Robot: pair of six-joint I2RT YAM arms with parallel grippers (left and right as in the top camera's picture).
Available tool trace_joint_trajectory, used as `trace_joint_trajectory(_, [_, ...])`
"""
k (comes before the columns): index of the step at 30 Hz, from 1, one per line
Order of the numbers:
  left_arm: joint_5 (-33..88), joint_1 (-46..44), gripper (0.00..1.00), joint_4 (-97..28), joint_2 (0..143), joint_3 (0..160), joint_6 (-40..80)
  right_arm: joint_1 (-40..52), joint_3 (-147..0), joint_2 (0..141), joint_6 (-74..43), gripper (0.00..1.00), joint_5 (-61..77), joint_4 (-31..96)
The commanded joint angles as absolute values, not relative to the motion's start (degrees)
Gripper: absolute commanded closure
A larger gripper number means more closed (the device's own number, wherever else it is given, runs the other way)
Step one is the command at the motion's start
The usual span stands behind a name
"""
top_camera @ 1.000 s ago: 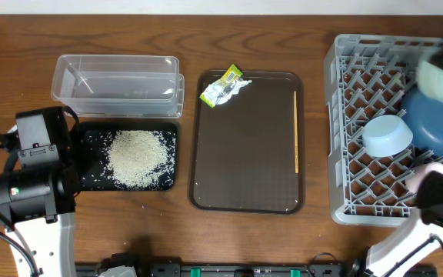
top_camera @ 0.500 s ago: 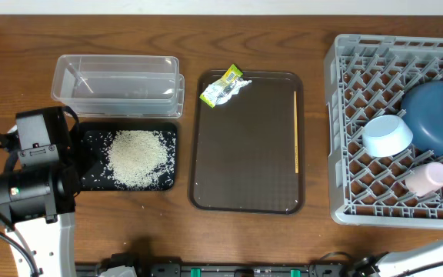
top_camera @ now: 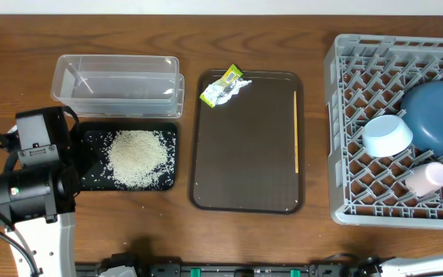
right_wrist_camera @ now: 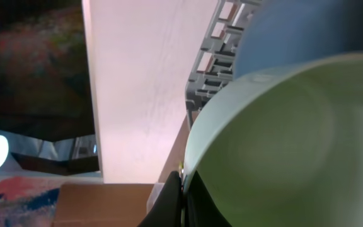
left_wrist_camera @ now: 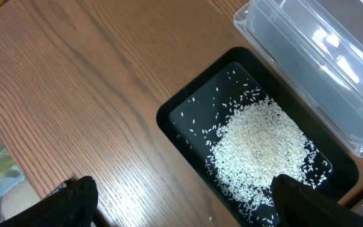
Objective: Sort waste into correct bins and load items into the dishwasher rack
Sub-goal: 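Release the green bowl in the rack and retract the right gripper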
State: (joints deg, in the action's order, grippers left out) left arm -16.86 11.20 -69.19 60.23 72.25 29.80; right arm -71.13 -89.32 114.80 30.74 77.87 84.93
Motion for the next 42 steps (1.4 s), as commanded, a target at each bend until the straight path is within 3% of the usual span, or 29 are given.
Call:
trace_joint_trajectory(1, [-17.21, 11.46, 0.09, -69.41, 60.23, 72.34, 29.69, -71.24, -87.26, 114.89, 29.95, 0.99, 81.19, 82.48])
trace_joint_trajectory(12, [-17.21, 11.46, 0.09, -69.41, 60.23, 72.34, 29.69, -72.40, -86.96, 114.85, 12.16, 0.94, 66.70, 77.56])
trace_joint_trajectory(26, [-17.21, 11.44, 0.10, -69.41, 60.23, 72.34, 29.69, -77.60, -87.00, 107.42, 1.48, 0.78, 59.09, 77.49])
trace_joint_trajectory(29, [-17.21, 11.44, 0.10, -69.41, 60.23, 72.34, 29.69, -77.71, -87.00, 103.77, -3.20, 0.68, 56.53, 76.34])
trace_joint_trajectory(30, [-17.21, 11.44, 0.10, -69.41, 60.23, 72.34, 29.69, -77.71, -87.00, 102.26, -4.62, 0.60, 55.35, 75.72])
trace_joint_trajectory(31, [-17.21, 11.44, 0.10, -69.41, 60.23, 72.34, 29.69, -77.71, -87.00, 100.71, -5.96, 0.48, 54.13, 75.18])
trace_joint_trajectory(32, [-17.21, 11.44, 0.10, -69.41, 60.23, 72.34, 29.69, -77.71, -87.00, 99.31, -7.03, 0.20, 53.30, 74.74])
trace_joint_trajectory(33, [-17.21, 11.44, 0.10, -69.41, 60.23, 72.34, 29.69, -77.69, -87.00, 97.73, -8.03, 0.01, 52.51, 74.37])
trace_joint_trajectory(42, [-17.21, 11.44, 0.10, -69.41, 60.23, 72.34, 29.69, -76.01, -87.02, 84.97, -12.21, 0.01, 54.00, 72.36])
